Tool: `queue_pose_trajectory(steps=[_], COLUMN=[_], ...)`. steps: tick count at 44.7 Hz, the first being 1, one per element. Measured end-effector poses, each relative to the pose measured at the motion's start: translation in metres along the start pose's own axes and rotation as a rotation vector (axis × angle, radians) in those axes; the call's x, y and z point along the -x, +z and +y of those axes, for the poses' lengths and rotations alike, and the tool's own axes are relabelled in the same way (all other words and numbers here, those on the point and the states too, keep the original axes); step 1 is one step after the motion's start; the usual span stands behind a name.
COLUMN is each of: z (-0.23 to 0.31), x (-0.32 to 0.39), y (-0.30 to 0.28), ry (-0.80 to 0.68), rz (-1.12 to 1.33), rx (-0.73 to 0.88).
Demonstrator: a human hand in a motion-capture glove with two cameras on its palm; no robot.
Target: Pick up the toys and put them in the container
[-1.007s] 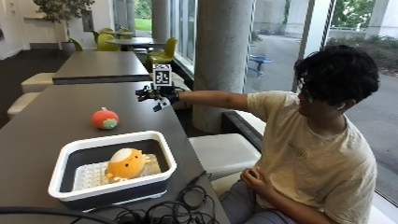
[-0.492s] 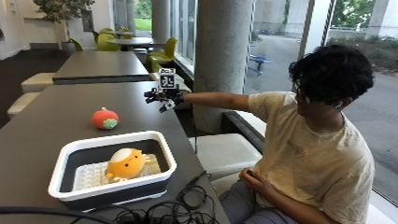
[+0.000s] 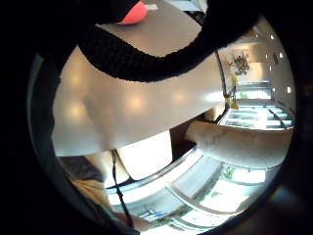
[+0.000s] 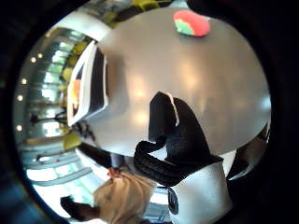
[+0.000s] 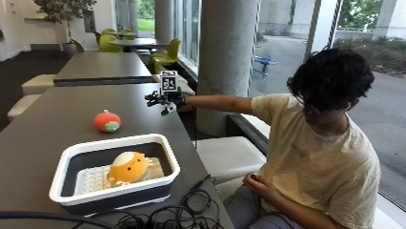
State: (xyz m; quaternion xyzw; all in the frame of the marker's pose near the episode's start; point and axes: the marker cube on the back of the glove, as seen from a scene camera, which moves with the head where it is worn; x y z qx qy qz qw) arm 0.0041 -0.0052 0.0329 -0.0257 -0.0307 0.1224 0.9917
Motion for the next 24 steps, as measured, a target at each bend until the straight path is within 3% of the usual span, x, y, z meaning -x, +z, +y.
queue_pose_trajectory(steps=[6, 15, 24], z=[0.002, -0.01, -0.007], x=[-0.006, -0.001, -0.007], y=[-0.001, -0.001, -0.007], ry=[0.056, -0.105, -0.015], rz=[0.073, 0.0, 0.058], rx=[0.015, -0.018, -0.016])
